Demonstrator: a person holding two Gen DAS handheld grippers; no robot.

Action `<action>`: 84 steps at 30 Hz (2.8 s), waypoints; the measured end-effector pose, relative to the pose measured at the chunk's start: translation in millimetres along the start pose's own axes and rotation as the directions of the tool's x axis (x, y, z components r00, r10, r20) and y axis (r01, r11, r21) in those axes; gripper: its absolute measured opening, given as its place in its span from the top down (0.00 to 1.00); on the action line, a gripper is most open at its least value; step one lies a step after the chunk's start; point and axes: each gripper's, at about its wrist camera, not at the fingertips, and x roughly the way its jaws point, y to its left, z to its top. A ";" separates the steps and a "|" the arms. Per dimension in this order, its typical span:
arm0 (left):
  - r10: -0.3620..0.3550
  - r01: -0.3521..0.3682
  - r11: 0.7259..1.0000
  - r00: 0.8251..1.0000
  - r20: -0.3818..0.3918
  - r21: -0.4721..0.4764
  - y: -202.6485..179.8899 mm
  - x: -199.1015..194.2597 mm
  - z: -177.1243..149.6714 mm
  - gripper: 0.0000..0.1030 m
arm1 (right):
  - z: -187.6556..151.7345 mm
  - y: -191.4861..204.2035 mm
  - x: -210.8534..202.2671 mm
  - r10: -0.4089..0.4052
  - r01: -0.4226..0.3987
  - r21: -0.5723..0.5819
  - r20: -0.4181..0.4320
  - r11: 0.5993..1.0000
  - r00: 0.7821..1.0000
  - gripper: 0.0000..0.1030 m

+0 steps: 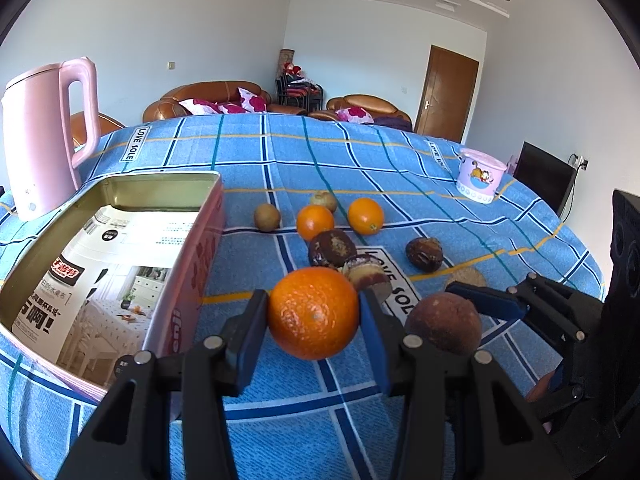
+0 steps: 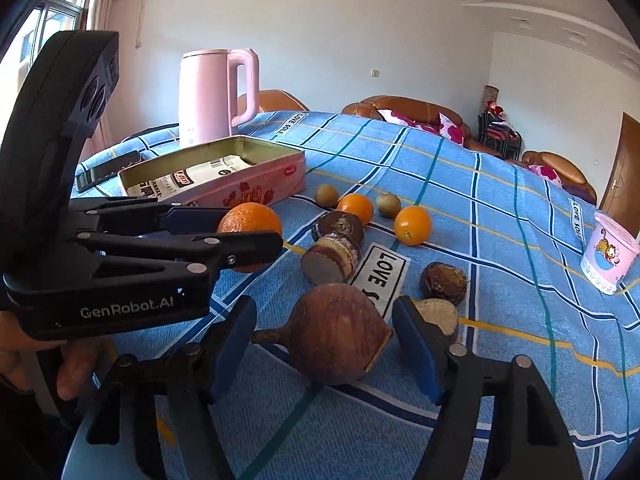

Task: Organize fruits
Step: 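Lift the orange and brown fruit and carry both over the open tin box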

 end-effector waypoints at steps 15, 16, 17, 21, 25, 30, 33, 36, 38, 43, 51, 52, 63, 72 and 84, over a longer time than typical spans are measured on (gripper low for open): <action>-0.003 0.003 1.000 1.000 0.020 -0.003 -1.9 -4.3 -1.7 0.54 | -1.2 -12.1 -6.2 0.017 -0.019 0.077 0.032 0.997 0.999 0.52; -0.002 0.002 1.000 1.000 0.021 -0.002 -2.2 -4.4 -1.7 0.54 | -0.8 -10.7 -5.3 0.015 -0.017 0.070 0.027 0.997 1.000 0.52; 0.000 0.000 1.000 1.000 0.022 -0.001 -2.7 -4.6 -1.7 0.54 | -0.7 -9.2 -1.7 0.031 -0.031 0.067 0.001 0.997 1.000 0.52; 0.002 -0.002 1.000 1.000 0.029 0.003 -3.8 -5.6 -2.7 0.54 | -1.4 1.8 -0.1 0.001 -0.001 0.012 -0.009 1.000 1.000 0.54; 0.002 -0.002 1.000 0.999 0.045 0.012 -5.1 -8.6 -3.4 0.54 | -2.8 -6.6 -4.9 0.017 -0.018 0.062 0.022 0.998 1.000 0.54; 0.007 -0.009 1.000 0.997 0.073 0.030 -7.6 -13.3 -2.2 0.54 | -3.5 -10.6 -8.5 0.021 -0.026 0.084 0.051 0.996 0.998 0.54; 0.008 -0.011 0.999 0.996 0.087 0.036 -8.7 -15.9 -1.7 0.54 | -2.8 -10.5 -10.3 0.012 -0.018 0.085 0.069 0.996 0.998 0.54; 0.012 -0.016 0.999 0.995 0.099 0.045 -10.5 -17.5 -1.9 0.54 | -2.9 -13.1 -12.7 0.004 -0.012 0.092 0.087 0.996 0.996 0.54; 0.014 -0.019 0.999 0.994 0.106 0.048 -11.3 -18.6 -1.4 0.54 | -2.4 -14.3 -13.9 -0.001 -0.009 0.097 0.097 0.995 0.995 0.54; 0.022 -0.029 0.998 0.992 0.126 0.056 -13.0 -21.8 -0.9 0.54 | -1.6 -16.0 -18.7 -0.015 0.003 0.101 0.123 0.995 0.992 0.54; 0.037 -0.049 0.996 0.986 0.160 0.071 -15.6 -27.3 -0.2 0.54 | 0.7 -17.5 -26.7 -0.032 0.015 0.105 0.165 0.994 0.986 0.54; 0.039 -0.051 0.996 0.986 0.164 0.072 -15.8 -28.1 -0.3 0.54 | 0.9 -17.7 -27.1 -0.033 0.015 0.106 0.169 0.994 0.985 0.54; 0.067 -0.088 0.992 0.975 0.213 0.091 -19.5 -37.4 2.8 0.54 | 5.1 -21.1 -36.9 -0.057 0.032 0.118 0.217 0.993 0.975 0.54; 0.089 -0.112 0.990 0.965 0.245 0.081 -11.5 -50.8 10.2 0.54 | 15.8 -20.5 -44.6 -0.067 0.037 0.121 0.251 0.992 0.966 0.54; 0.161 -0.170 0.985 0.956 0.244 0.016 22.8 -61.3 21.7 0.54 | 56.0 -2.0 -37.0 -0.006 -0.011 0.060 0.269 0.998 0.963 0.54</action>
